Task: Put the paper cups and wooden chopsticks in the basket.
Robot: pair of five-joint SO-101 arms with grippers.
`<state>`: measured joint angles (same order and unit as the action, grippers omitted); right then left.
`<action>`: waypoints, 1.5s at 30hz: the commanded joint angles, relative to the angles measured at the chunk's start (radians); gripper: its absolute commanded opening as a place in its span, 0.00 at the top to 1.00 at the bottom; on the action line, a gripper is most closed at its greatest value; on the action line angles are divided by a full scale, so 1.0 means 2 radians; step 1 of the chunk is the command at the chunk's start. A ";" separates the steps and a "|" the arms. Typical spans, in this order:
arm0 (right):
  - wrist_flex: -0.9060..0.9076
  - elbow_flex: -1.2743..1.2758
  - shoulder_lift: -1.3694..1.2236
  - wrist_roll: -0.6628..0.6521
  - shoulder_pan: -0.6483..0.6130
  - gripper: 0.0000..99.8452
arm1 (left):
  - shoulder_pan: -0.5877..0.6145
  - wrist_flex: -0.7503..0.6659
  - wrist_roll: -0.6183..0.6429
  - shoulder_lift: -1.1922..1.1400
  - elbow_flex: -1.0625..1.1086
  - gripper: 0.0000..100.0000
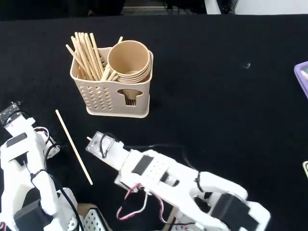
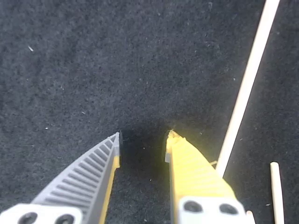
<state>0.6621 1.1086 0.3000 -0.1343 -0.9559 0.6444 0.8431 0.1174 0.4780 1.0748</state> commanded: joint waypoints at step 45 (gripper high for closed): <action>-0.351 -0.272 0.251 0.030 0.092 0.99 | 0.002 -0.005 0.002 0.016 -0.007 0.83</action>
<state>0.1005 0.7127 0.9981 -0.0790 -0.7902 0.6444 0.8431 0.1174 0.4780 1.0748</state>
